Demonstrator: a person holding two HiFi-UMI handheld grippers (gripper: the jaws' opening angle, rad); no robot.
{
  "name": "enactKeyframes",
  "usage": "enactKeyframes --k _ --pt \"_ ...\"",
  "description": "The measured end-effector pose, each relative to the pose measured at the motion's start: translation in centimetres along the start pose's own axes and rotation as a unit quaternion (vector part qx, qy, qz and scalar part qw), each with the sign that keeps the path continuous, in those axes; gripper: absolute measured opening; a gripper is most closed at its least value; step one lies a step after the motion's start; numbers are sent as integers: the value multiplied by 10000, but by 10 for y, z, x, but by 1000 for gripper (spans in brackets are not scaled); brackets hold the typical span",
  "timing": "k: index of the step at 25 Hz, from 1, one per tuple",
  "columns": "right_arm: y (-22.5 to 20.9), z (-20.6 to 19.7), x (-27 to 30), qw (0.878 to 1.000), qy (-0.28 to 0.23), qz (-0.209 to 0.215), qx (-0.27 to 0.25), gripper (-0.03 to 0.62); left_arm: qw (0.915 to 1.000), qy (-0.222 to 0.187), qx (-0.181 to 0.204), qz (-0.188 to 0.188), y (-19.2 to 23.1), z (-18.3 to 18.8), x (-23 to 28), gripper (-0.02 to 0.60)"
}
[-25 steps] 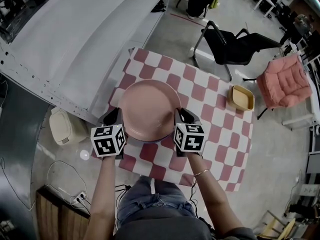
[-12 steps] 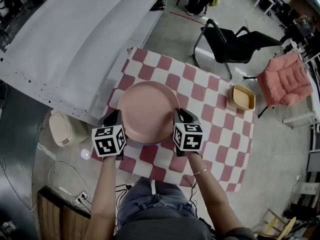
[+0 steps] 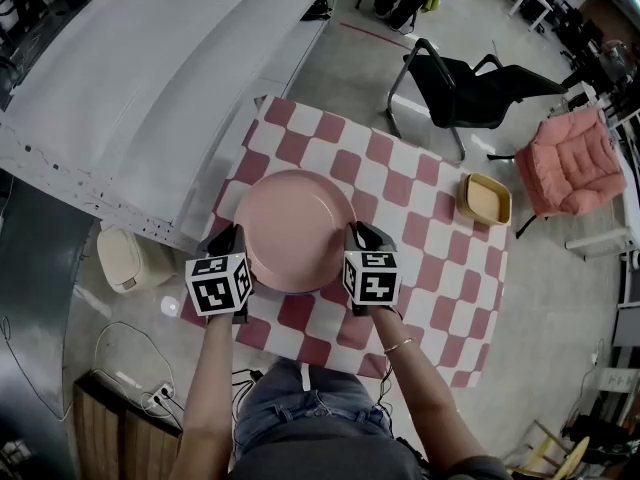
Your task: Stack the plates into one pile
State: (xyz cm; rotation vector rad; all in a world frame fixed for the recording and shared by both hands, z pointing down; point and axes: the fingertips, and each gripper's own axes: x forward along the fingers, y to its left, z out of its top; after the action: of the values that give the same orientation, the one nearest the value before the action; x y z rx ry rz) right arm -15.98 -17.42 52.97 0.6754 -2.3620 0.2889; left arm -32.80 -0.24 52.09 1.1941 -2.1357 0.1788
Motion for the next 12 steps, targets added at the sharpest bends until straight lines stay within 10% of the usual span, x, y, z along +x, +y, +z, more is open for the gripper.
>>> enactKeyframes --k 12 --pt "1 -5 5 10000 37 -7 -41 64 10000 -7 23 -6 3 -7 4 46"
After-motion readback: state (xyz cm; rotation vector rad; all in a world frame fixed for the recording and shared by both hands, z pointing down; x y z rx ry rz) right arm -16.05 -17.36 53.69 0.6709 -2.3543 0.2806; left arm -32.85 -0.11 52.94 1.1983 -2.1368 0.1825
